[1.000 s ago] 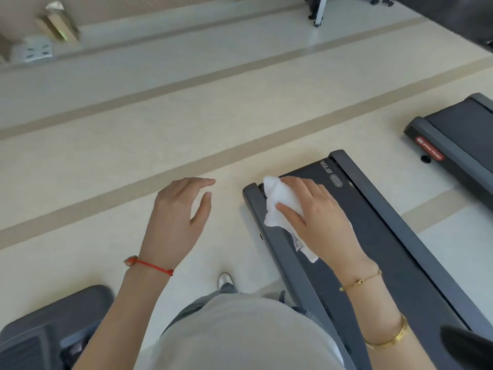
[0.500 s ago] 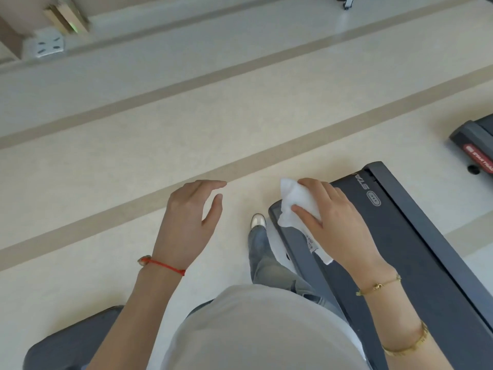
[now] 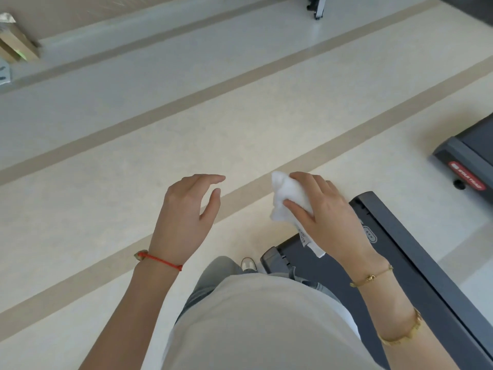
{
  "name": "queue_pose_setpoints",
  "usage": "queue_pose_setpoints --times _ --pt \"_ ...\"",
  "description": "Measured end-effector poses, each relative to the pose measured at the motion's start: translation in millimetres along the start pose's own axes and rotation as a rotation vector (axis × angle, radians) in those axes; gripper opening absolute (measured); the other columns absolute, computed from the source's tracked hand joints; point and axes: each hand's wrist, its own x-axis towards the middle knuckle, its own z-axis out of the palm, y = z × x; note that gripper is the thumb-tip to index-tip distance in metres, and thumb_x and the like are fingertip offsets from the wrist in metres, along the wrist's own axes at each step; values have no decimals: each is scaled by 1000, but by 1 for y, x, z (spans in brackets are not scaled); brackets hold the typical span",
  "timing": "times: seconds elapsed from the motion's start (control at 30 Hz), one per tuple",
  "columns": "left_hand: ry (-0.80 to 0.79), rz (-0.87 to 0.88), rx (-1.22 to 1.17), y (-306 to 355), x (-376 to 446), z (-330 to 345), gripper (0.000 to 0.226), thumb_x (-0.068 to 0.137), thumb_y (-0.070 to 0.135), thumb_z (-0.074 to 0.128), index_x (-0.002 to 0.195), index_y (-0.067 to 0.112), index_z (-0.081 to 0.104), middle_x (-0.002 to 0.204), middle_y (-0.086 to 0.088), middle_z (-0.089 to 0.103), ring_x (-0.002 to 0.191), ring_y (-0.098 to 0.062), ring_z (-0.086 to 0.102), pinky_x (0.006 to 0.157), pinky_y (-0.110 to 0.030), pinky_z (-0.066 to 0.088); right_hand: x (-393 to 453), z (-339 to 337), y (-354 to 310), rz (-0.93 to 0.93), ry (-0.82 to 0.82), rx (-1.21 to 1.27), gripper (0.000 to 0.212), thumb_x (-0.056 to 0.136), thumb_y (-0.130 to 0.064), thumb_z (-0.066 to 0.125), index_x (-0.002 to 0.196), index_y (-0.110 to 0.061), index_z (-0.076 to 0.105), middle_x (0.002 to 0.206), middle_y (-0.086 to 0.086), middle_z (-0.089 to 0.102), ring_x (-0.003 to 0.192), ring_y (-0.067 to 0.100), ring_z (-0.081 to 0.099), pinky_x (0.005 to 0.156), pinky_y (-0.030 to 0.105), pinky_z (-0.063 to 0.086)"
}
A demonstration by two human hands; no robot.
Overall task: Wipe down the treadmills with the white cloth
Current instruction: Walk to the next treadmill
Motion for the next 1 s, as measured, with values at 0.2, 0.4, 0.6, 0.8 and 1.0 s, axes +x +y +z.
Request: queue_pose_setpoints --times 0.2,0.4,0.6,0.8,1.0 --pt "-80 69 -34 -14 109 22 23 96 11 57 117 14 67 114 4 69 108 -17 62 98 -39 46 79 -2 31 118 44 8 43 95 -40 51 132 -18 48 118 -1 58 97 22 55 76 32 46" --pt "-164 194 -63 -28 232 59 23 97 12 55 117 14 66 114 5 69 107 -16 62 98 -37 46 158 0 71 265 108 33 42 95 -40 52 130 -18 49 118 0 58 96 23 55 79 37 49" --pt "-250 363 -98 -27 370 96 22 97 10 56 116 13 67 113 5 69 106 -16 62 98 -39 46 245 -12 108 427 210 50 41 96 -43 51 131 -22 48 121 -4 57 100 20 53 81 33 46" --pt "-396 574 -133 -6 486 143 22 97 10 57 116 12 67 113 3 69 107 -18 63 97 -44 46 307 -27 145 619 301 48 42 96 -43 51 131 -21 48 121 -3 57 102 21 53 83 36 46" --pt "-530 737 -181 34 568 201 21 97 12 56 116 13 66 113 4 69 107 -17 63 97 -42 46 334 -41 187 828 395 57 40 96 -42 53 130 -22 48 121 -3 57 100 20 53 80 30 43"
